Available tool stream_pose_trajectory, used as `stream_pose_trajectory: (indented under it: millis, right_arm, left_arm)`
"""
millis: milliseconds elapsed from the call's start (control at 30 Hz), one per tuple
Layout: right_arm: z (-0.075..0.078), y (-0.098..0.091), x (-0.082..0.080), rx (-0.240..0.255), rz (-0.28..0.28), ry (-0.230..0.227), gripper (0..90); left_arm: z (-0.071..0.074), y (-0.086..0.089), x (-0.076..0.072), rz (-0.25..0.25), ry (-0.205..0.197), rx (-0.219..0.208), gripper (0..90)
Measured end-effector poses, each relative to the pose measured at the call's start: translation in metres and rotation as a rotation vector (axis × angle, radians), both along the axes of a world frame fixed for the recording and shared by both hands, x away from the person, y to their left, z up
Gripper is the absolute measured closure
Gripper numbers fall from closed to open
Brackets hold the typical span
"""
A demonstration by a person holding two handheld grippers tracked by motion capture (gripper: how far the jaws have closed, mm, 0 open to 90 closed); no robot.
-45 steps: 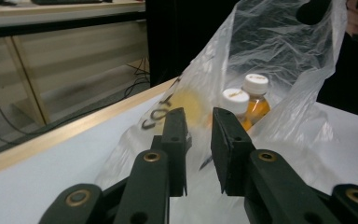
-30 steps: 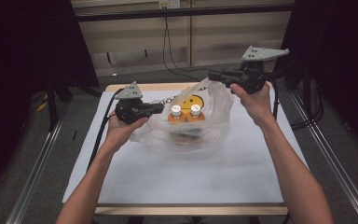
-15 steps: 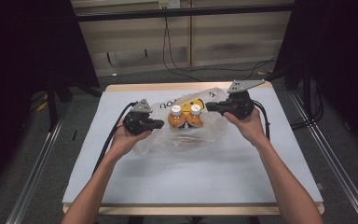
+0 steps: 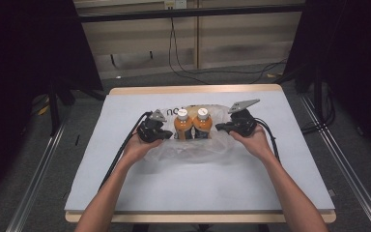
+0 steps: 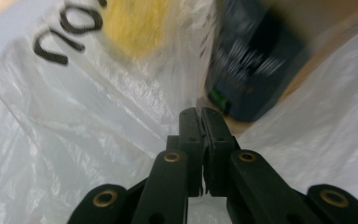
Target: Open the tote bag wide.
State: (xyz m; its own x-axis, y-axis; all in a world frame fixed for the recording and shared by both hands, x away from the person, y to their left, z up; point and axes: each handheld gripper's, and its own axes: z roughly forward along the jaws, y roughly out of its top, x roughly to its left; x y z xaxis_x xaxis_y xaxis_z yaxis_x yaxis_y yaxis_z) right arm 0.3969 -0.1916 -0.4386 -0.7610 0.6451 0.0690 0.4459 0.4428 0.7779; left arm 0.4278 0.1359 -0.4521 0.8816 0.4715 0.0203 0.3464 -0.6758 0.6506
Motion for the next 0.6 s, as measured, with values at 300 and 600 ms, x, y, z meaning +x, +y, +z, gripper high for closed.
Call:
stream_pose_trajectory:
  millis: [300, 600]
  right_arm:
    - [-0.035, 0.005, 0.005, -0.089, 0.002, 0.062, 90.0]
    - [-0.036, -0.004, -0.001, -0.234, 0.03, 0.067, 90.0]
  left_arm:
    - [-0.016, 0.003, 0.002, 0.006, 0.008, 0.106, 90.0]
    - [-0.012, 0.021, 0.009, 0.026, -0.056, 0.275, 90.0]
